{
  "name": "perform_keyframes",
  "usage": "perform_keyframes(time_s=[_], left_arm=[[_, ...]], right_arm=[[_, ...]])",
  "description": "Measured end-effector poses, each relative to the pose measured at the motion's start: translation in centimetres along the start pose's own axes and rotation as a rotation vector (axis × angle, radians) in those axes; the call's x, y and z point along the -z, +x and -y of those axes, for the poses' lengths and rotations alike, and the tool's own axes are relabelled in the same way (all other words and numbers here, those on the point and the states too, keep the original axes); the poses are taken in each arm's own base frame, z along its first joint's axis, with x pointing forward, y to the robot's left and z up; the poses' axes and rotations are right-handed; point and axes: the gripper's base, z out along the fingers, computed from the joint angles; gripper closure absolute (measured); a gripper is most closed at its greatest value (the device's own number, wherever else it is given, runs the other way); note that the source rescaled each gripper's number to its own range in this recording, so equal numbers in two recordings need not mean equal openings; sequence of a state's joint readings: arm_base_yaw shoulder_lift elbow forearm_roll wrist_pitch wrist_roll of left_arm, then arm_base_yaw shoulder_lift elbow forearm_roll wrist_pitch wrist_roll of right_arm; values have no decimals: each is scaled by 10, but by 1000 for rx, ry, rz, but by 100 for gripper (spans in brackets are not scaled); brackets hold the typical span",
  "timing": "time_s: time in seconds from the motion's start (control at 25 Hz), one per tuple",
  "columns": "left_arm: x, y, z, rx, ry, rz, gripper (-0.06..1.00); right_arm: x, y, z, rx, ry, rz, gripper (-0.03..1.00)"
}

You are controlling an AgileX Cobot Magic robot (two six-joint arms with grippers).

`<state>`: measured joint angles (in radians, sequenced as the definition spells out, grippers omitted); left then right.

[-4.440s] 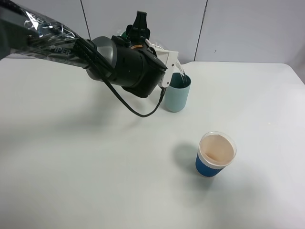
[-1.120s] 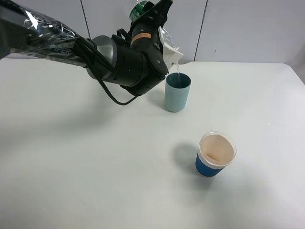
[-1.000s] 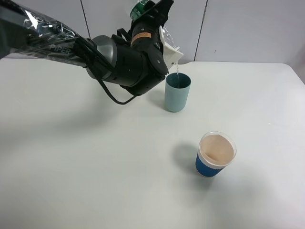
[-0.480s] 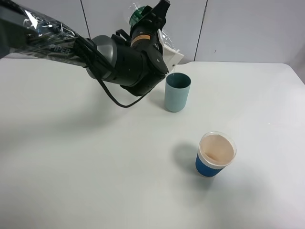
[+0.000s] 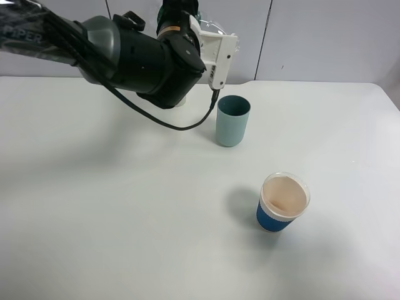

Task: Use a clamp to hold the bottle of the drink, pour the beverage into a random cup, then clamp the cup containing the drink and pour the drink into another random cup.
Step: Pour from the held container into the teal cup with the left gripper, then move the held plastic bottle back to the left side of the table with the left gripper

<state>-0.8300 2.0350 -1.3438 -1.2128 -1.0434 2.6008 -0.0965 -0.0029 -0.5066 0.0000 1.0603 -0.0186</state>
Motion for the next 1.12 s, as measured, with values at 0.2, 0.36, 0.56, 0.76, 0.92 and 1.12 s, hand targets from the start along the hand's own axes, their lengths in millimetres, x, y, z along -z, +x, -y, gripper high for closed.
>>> perform_keyframes(time_s=[0.2,0.36,0.56,0.76,0.92,1.12], left_arm=[[15,22,5,93,39,11,88],[31,47,8,239,63,-1,88],[53,76,8,446,76,-1,88],[75,102,10,641,75,29,88],[91,119,15,821,89,67,88],[106,134,25,1062,116,106,88]], right_arm=[[0,0,0,0,0,0,-3],[0,0,0,0,0,0,-3],[0,0,0,0,0,0,-3],[0,0,0,0,0,0,-3],[0,0,0,0,0,0,-3],[0,0,0,0,0,0,-3]])
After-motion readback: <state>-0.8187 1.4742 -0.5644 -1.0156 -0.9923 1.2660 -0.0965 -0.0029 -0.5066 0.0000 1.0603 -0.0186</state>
